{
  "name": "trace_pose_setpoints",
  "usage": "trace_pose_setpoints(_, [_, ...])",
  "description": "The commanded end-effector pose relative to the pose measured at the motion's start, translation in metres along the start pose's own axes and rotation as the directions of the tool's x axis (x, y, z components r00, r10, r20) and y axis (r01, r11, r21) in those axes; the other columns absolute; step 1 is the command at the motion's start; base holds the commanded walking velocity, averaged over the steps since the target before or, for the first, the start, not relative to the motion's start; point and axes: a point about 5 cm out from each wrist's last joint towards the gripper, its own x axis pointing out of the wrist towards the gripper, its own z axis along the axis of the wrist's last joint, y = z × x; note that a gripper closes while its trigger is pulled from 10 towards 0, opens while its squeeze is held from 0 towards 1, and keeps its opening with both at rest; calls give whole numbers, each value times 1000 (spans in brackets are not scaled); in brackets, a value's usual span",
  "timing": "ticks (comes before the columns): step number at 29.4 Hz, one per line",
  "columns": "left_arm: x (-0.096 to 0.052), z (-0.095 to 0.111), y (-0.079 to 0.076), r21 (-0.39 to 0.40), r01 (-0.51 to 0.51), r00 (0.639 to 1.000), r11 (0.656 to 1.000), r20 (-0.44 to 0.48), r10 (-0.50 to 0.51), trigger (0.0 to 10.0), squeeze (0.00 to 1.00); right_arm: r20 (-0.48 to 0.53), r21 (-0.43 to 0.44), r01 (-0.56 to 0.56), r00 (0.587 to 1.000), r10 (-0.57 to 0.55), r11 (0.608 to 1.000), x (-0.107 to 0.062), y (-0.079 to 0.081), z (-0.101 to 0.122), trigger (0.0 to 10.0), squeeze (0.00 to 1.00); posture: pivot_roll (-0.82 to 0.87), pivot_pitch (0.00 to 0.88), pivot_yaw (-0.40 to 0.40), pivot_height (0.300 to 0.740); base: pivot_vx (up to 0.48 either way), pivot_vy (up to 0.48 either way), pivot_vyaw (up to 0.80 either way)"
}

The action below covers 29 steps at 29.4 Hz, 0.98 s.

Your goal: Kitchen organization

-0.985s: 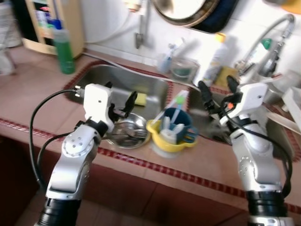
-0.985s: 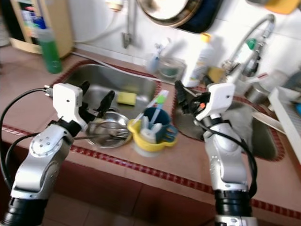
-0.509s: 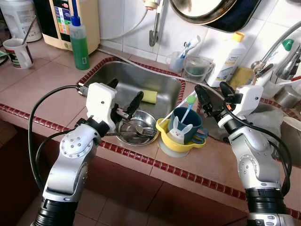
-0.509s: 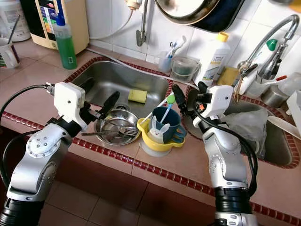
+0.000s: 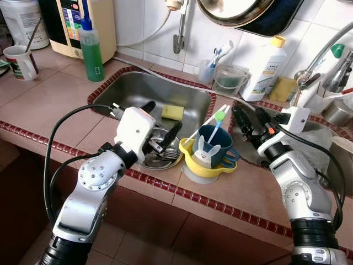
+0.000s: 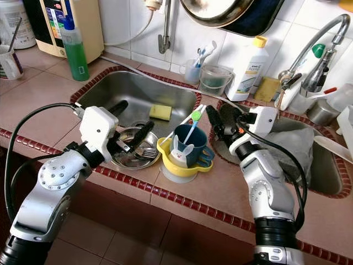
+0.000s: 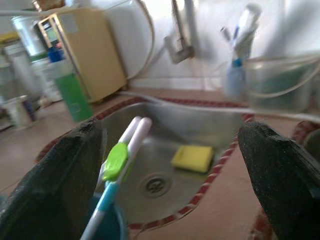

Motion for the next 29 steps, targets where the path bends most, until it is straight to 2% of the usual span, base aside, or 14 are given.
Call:
trace_pose_setpoints(1, [2, 10, -10, 7, 58, 998, 998, 27, -58, 10000, 0, -8, 33, -19, 1000, 20, 999, 0, -5, 7, 10000, 0, 153, 0, -94, 740, 0, 0, 0])
trace_pose_setpoints(4, [1, 11, -15, 0, 93, 995, 996, 30, -93, 10000, 0, -19, 49, -36, 999, 37, 998, 0, -5, 8, 10000, 0, 153, 0, -94, 740, 0, 0, 0])
trace_pose_setpoints(7, [-2, 9, -27, -12, 159, 987, 987, 22, -159, 10000, 0, -59, 66, -91, 994, 95, 994, -1, -7, 8, 10000, 0, 154, 0, -100, 740, 0, 0, 0])
trace_pose_setpoints(11, [-4, 8, -33, -16, 189, 982, 982, 15, -189, 10000, 0, -71, 93, -121, 989, 128, 988, -1, -9, 11, 10000, 0, 155, 0, -104, 740, 0, 0, 0])
trace_pose_setpoints(13, [-4, 10, -36, -18, 200, 980, 980, 18, -200, 10000, 0, -67, 144, -156, 984, 167, 977, 1, -9, 15, 10000, 0, 155, 0, -106, 740, 0, 0, 0])
trace_pose_setpoints(17, [-4, 13, -37, -23, 203, 979, 979, 29, -202, 10000, 0, -63, 213, -200, 974, 217, 956, 6, -7, 20, 10000, 0, 158, 0, -110, 740, 0, 0, 0])
trace_pose_setpoints(19, [-4, 14, -37, -24, 201, 979, 979, 31, -200, 10000, 0, -68, 219, -208, 972, 227, 953, 7, -8, 21, 10000, 0, 163, 0, -113, 740, 0, 0, 0])
trace_pose_setpoints(24, [-4, 16, -37, -29, 195, 980, 980, 35, -194, 10000, 0, -71, 243, -199, 973, 222, 950, 12, -13, 23, 10000, 0, 165, 0, -116, 740, 0, 0, 0])
trace_pose_setpoints(29, [-4, 19, -36, -33, 191, 981, 981, 41, -189, 10000, 0, -95, 312, -168, 974, 206, 935, 18, -20, 19, 10000, 0, 167, 0, -119, 740, 0, 0, 0])
